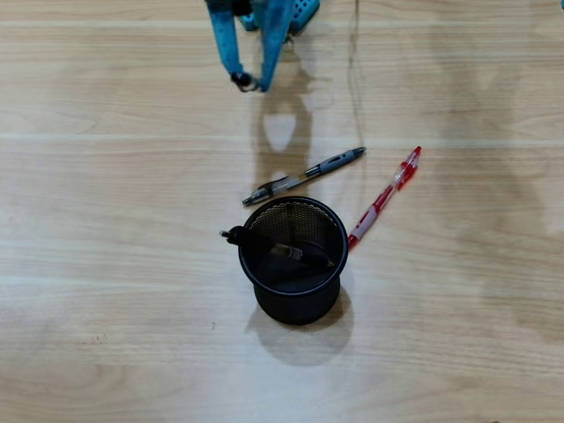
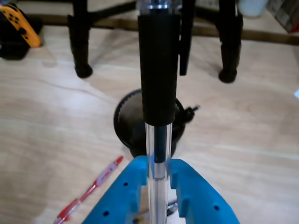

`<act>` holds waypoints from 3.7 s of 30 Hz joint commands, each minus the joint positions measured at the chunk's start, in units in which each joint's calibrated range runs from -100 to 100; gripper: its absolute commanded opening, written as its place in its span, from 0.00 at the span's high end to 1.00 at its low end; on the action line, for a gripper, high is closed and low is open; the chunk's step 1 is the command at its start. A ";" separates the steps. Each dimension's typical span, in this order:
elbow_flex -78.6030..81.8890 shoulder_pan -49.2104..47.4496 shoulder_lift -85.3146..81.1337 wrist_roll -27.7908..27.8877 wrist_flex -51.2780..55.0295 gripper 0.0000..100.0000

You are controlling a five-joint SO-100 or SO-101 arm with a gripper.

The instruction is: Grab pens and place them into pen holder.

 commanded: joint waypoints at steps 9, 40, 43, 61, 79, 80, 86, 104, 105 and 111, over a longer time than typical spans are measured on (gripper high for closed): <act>-0.86 -9.38 8.45 -0.26 -24.98 0.98; -0.77 -1.48 37.60 -3.31 -55.37 0.98; -0.77 -1.48 37.18 -3.31 -55.37 0.98; 7.88 -1.67 19.96 -2.90 -49.60 0.84; 10.59 -3.84 -6.08 13.00 1.37 0.98; 10.59 -4.30 -6.42 14.27 2.75 0.98; 10.59 -9.75 -7.26 23.92 6.02 0.98; 19.69 -16.92 -4.49 32.91 7.57 0.97; 18.16 -16.92 -3.14 33.72 7.74 0.97; 4.73 -15.19 8.87 35.96 13.94 0.97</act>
